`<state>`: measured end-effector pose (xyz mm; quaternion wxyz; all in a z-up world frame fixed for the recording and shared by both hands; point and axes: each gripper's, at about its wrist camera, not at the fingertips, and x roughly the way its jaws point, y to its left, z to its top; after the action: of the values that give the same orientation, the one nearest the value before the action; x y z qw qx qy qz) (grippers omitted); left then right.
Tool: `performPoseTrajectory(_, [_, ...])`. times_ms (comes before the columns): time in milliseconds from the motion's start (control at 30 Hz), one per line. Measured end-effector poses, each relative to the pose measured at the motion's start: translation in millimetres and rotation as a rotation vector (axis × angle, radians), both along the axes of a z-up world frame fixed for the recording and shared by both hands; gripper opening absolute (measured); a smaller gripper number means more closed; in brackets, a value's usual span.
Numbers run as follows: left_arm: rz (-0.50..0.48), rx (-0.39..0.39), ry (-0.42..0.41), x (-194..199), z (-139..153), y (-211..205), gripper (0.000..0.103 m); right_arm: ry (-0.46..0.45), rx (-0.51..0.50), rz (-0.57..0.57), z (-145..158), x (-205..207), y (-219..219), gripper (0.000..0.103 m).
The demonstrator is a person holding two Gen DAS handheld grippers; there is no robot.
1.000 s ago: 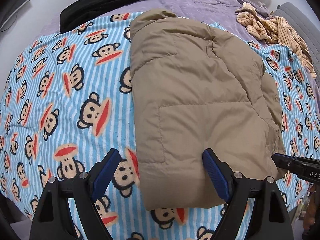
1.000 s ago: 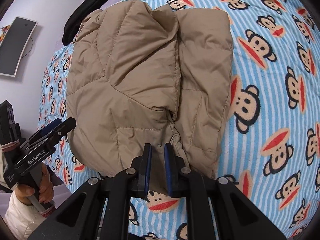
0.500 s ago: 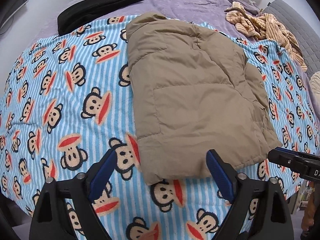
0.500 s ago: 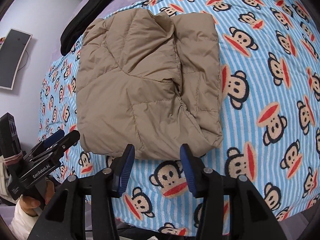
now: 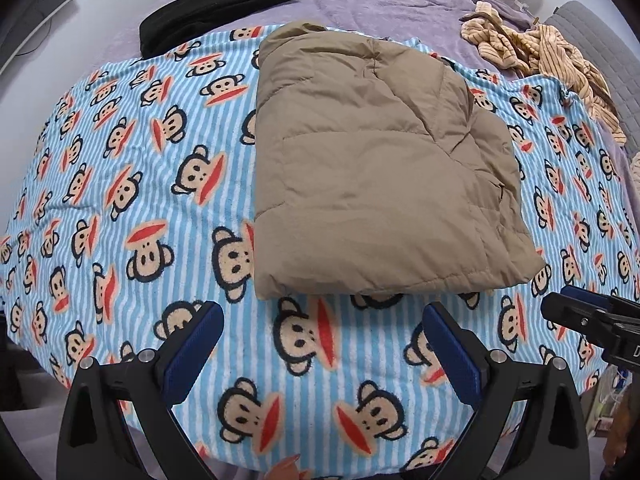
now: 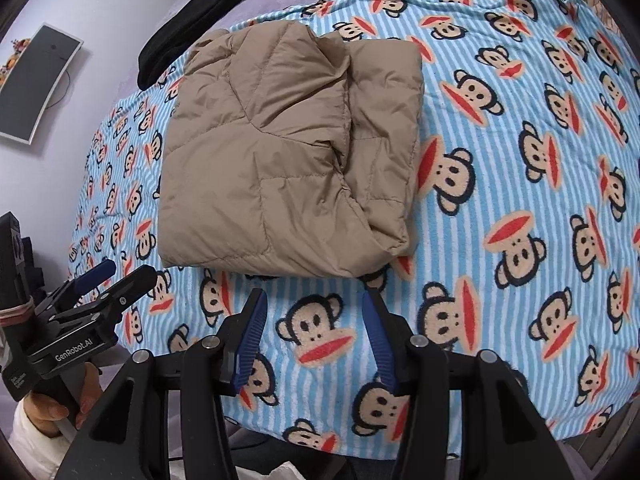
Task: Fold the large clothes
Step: 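Open both tools and pull them back from the folded jacket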
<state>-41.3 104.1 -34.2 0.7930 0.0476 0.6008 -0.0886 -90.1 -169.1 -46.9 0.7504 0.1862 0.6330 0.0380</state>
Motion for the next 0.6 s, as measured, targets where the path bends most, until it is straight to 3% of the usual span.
performPoseTrajectory(67, [0.010,0.014,-0.006,-6.1,6.2,-4.9,0.100,0.002,-0.008,0.006,3.9,-3.9,-4.9,0.079])
performPoseTrajectory(100, [0.015,0.029,-0.015,-9.6,10.0,-7.1,0.100,0.001,-0.016,0.009,6.2,-5.5,-6.9,0.083])
performPoseTrajectory(200, [0.028,0.092,-0.070,-19.0,26.2,-14.2,0.100,-0.006,-0.039,0.019,14.1,-9.3,-10.6,0.084])
performPoseTrajectory(333, [0.066,0.111,-0.104,-29.8,43.8,-16.1,0.100,-0.042,-0.075,0.026,28.6,-14.9,-16.6,0.088])
performPoseTrajectory(400, [0.088,0.107,-0.119,-34.6,52.2,-13.4,0.100,-0.083,-0.084,0.021,38.9,-17.7,-18.9,0.088])
performPoseTrajectory(467, [0.103,0.105,-0.141,-39.7,61.5,-10.5,0.100,-0.136,-0.103,0.019,50.2,-21.7,-19.3,0.103])
performPoseTrajectory(600, [0.110,0.082,-0.164,-40.0,77.5,-2.8,0.100,-0.248,-0.154,0.033,73.9,-26.9,-12.7,0.103])
